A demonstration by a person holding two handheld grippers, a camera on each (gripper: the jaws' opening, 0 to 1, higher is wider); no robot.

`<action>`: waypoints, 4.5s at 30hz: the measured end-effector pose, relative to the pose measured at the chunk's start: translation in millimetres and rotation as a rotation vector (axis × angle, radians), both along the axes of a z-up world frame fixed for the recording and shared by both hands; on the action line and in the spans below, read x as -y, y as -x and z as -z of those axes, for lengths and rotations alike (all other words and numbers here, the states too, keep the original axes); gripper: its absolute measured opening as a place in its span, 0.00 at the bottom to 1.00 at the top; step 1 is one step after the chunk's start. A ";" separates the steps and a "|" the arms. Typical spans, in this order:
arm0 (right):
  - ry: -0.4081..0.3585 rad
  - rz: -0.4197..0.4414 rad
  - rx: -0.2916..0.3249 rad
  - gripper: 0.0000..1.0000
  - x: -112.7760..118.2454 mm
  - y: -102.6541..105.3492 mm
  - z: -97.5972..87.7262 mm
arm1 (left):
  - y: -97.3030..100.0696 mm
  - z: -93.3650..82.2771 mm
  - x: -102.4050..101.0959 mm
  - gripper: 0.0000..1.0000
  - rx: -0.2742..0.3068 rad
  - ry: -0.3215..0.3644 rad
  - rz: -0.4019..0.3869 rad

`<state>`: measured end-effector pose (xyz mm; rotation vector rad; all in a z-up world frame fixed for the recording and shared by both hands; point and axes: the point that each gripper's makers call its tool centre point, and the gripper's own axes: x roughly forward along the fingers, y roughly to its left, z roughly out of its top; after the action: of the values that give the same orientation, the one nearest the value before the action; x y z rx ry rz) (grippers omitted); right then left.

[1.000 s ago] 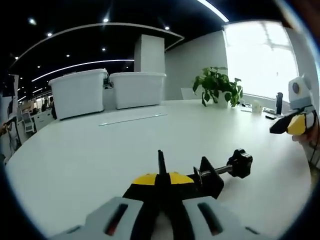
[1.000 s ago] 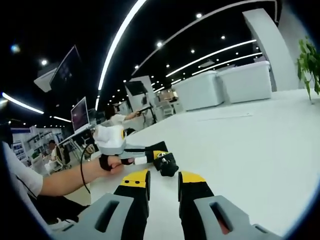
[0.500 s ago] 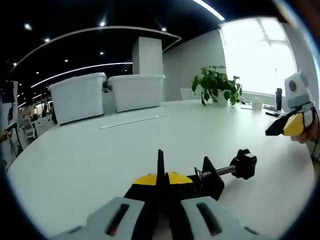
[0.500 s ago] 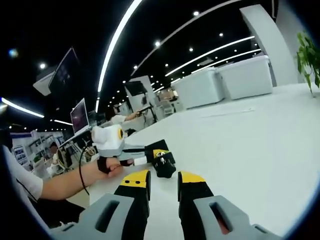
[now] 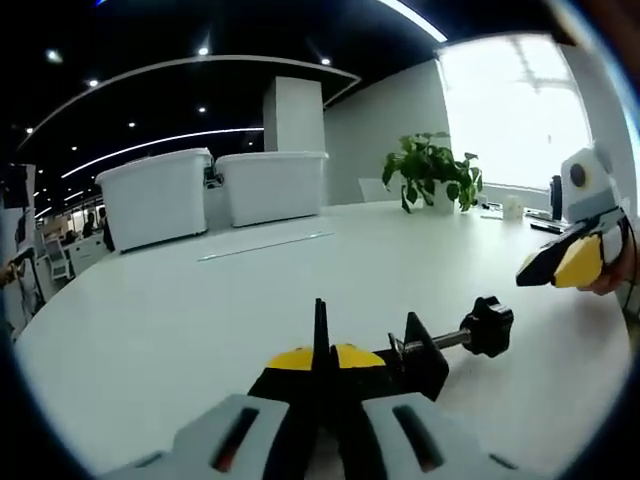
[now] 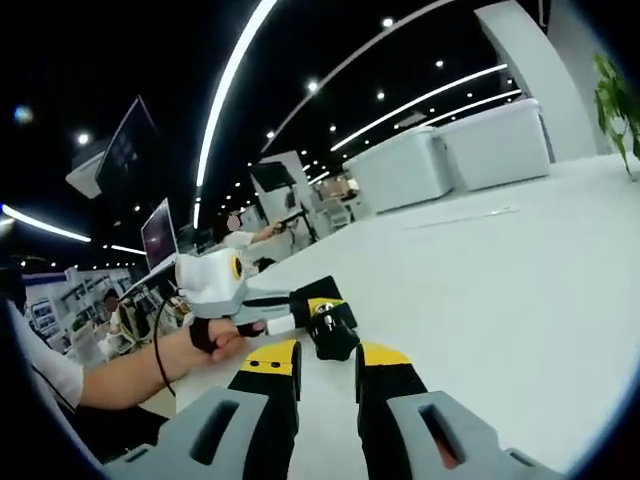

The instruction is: Clamp the fixed fixture on the desktop, loosen the retaining clip, secure it to the edge of the desk, and tighten the retaining clip.

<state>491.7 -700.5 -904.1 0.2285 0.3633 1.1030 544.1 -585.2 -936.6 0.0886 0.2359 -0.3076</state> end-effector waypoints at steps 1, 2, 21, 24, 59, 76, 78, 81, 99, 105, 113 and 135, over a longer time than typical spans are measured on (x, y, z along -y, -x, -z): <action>-0.001 0.000 -0.002 0.21 -0.9 -0.7 0.8 | 0.6 0.0 0.2 0.05 0.001 -0.002 -0.001; 0.001 -0.001 -0.002 0.21 -1.8 -1.1 2.0 | -0.9 0.5 -0.6 0.05 0.003 -0.003 -0.003; 0.018 0.003 -0.003 0.21 -15.5 -13.0 11.8 | -1.9 3.5 -0.6 0.05 0.001 0.007 -0.007; 0.014 0.007 -0.013 0.21 -17.4 -17.0 12.6 | -2.7 4.1 -0.3 0.05 -0.005 0.017 -0.007; 0.101 -0.029 0.256 0.22 -30.9 -13.3 17.8 | -5.3 6.7 6.3 0.05 -0.018 0.031 0.013; 0.311 -0.041 0.733 0.18 -36.5 0.8 9.8 | -1.3 6.5 6.6 0.05 -0.014 0.028 0.005; 0.377 -0.045 0.852 0.17 -38.0 3.6 9.4 | -1.3 6.5 6.1 0.05 -0.013 0.028 0.003; 0.480 -0.044 1.014 0.17 -38.1 8.8 9.1 | -0.2 5.7 6.4 0.05 -0.012 0.026 0.000; 0.127 0.003 0.407 0.33 -28.4 -3.3 0.9 | 6.7 4.0 11.4 0.05 -0.006 0.027 0.001; 0.033 0.022 0.146 0.30 -26.6 -20.5 6.2 | 9.6 3.8 13.1 0.05 0.000 0.020 0.002; 0.042 -0.011 0.095 0.19 -37.5 -22.8 14.2 | 7.4 3.8 12.4 0.05 0.006 0.011 0.005; 0.425 -0.002 0.916 0.18 -46.5 2.1 5.9 | 5.0 6.9 7.1 0.05 0.014 -0.008 -0.027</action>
<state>489.6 -654.0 -910.0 -0.6447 -0.2304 0.9961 539.1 -592.3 -943.4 0.0953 0.2245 -0.2787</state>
